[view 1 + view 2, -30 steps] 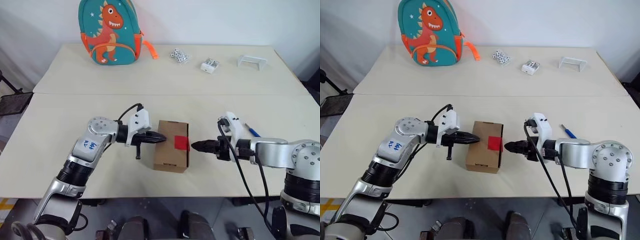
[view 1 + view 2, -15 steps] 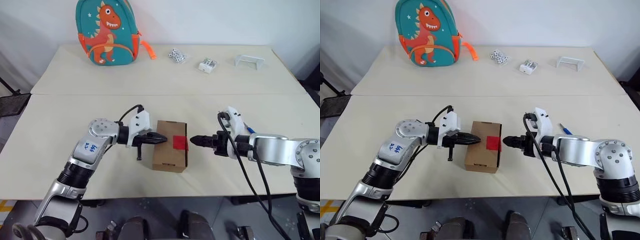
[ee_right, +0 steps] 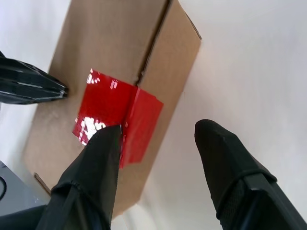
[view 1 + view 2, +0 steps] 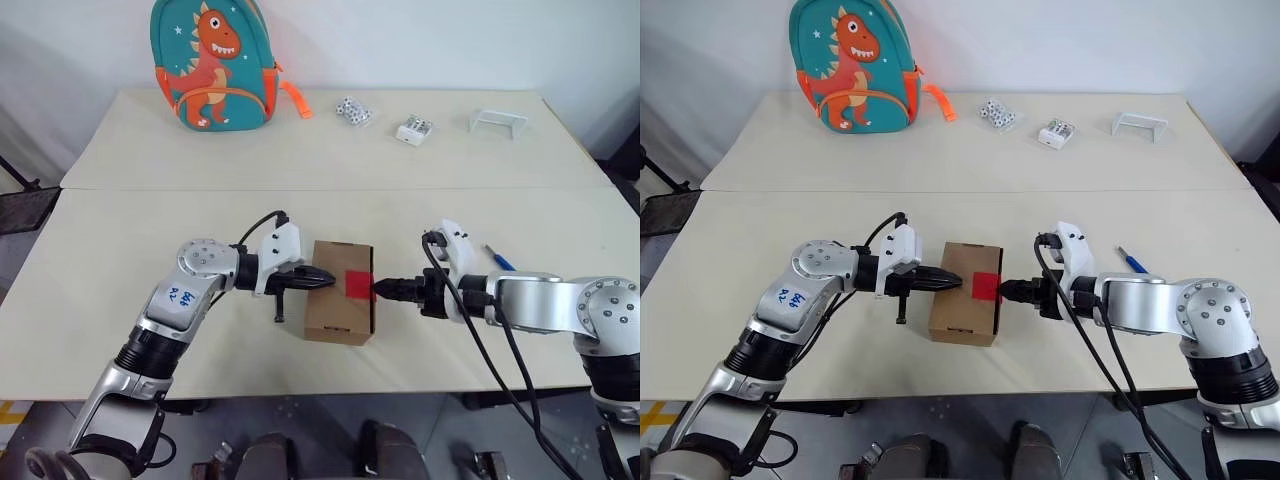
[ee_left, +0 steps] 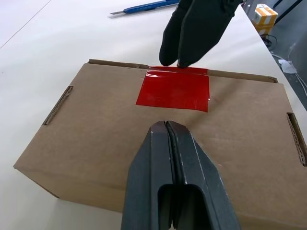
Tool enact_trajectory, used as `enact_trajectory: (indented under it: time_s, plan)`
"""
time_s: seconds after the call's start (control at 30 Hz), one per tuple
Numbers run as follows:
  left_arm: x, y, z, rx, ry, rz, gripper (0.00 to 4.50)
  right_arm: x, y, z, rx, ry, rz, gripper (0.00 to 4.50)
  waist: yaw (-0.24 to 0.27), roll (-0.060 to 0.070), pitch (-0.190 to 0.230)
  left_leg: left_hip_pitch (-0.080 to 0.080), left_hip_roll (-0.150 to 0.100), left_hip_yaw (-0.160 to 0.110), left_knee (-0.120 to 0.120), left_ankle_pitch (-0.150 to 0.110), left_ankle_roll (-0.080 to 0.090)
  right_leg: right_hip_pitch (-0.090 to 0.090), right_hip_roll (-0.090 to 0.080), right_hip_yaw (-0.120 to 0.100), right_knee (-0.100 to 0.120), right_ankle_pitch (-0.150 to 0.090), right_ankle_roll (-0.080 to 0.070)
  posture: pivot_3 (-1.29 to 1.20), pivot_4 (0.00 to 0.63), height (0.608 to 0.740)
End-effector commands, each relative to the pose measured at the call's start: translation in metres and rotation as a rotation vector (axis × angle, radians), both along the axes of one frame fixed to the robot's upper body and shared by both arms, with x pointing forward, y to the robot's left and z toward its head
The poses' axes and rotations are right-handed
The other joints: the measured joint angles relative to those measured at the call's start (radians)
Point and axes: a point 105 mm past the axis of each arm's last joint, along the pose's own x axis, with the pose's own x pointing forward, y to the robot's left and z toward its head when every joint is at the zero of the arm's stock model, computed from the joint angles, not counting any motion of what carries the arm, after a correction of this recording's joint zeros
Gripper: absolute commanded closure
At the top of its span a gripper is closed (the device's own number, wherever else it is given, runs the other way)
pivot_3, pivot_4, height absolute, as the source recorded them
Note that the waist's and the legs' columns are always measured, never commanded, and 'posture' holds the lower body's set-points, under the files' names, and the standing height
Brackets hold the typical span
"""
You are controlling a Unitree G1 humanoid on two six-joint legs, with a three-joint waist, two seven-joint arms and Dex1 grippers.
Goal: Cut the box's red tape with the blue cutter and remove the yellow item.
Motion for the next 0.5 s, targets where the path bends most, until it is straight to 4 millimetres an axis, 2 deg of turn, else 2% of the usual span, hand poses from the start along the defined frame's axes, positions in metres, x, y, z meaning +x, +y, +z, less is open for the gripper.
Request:
enact_trajectory:
  time_s: [0.03,0.4,0.5]
  plan:
    - [-0.003,0.000,-0.005,0.021,0.003,0.001,4.50,-0.003,0.002,0.009,0.013,-0.026,0.022,1.91,0.000,0.000,0.000,0.000,0.000,0.000,0.000,0.000,0.000,0.000,0.000,0.000,0.000,0.000,0.000,0.00,0.150,0.740]
    - [-0.002,-0.001,-0.005,0.017,0.004,0.004,4.50,-0.002,0.005,0.006,-0.077,-0.027,0.042,1.91,-0.001,0.000,0.000,0.000,0.000,0.000,0.000,0.000,0.000,0.000,0.000,0.000,0.000,0.000,0.000,0.00,0.150,0.740]
    - [-0.002,-0.002,-0.006,0.017,0.006,0.001,4.50,0.002,0.014,0.007,-0.087,-0.028,0.053,1.91,-0.002,0.000,0.000,0.000,0.000,0.000,0.000,0.000,0.000,0.000,0.000,0.000,0.000,0.000,0.000,0.00,0.150,0.740]
